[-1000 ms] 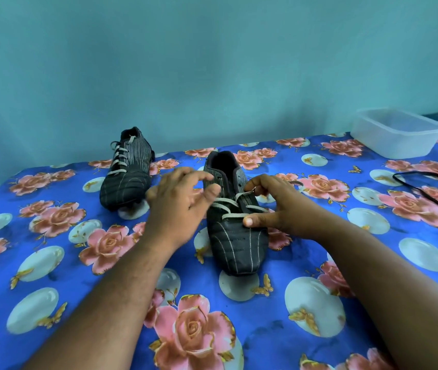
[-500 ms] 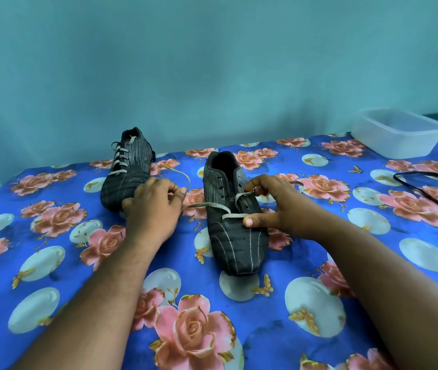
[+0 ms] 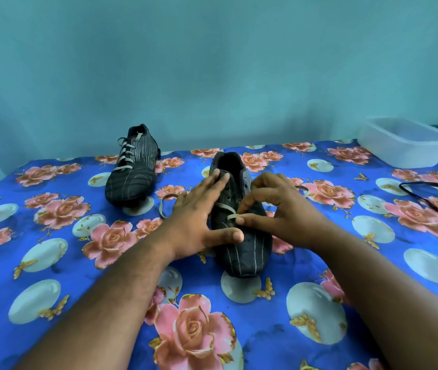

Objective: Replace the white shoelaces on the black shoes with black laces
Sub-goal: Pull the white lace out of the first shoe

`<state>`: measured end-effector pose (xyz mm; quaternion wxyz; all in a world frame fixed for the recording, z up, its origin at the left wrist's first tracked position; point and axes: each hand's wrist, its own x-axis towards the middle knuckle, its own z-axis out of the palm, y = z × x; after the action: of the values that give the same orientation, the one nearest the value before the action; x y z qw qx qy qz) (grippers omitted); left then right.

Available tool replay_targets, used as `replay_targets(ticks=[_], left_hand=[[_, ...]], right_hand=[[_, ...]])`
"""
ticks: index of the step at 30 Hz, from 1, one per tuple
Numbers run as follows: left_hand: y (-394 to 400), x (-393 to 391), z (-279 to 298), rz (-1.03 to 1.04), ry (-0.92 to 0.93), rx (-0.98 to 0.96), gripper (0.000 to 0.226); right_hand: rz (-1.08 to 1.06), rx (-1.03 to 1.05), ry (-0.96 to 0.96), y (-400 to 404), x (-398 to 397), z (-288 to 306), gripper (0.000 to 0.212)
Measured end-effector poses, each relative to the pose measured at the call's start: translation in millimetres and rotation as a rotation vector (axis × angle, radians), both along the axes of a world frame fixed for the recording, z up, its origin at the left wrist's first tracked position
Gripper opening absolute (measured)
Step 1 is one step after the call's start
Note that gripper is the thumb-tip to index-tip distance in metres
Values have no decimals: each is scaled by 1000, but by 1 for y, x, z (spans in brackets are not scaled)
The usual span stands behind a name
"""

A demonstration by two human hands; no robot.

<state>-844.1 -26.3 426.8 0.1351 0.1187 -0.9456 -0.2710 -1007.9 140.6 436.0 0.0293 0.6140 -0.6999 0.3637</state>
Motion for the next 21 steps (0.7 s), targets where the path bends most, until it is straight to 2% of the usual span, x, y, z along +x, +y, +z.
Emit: replay_targets(ticks=[3,7,10,14,17,19,21], left_hand=[[1,1,1,6,-56,-10,141],[5,1,5,50,-87,2,146],[8,0,6,65,-114,11,142],[9,1,8,73,-155,-2,139],[8,1,8,73,-157,-2,146],[9,2,8,71,-147,2,145],[10,3,8,71,-140,-3,143]], right_hand=[[22,9,23,-2,5,-1,24],[50,8,-119,-2,10,5,8],[28,-90,-236,4,14,15,13],[-224,-341,-598,11,5,29,20],[-458,-481,-733,17,-17,30,24],[-551,-334,-652,17,-27,22,24],[-578,-183,-426,14,-29,11,12]])
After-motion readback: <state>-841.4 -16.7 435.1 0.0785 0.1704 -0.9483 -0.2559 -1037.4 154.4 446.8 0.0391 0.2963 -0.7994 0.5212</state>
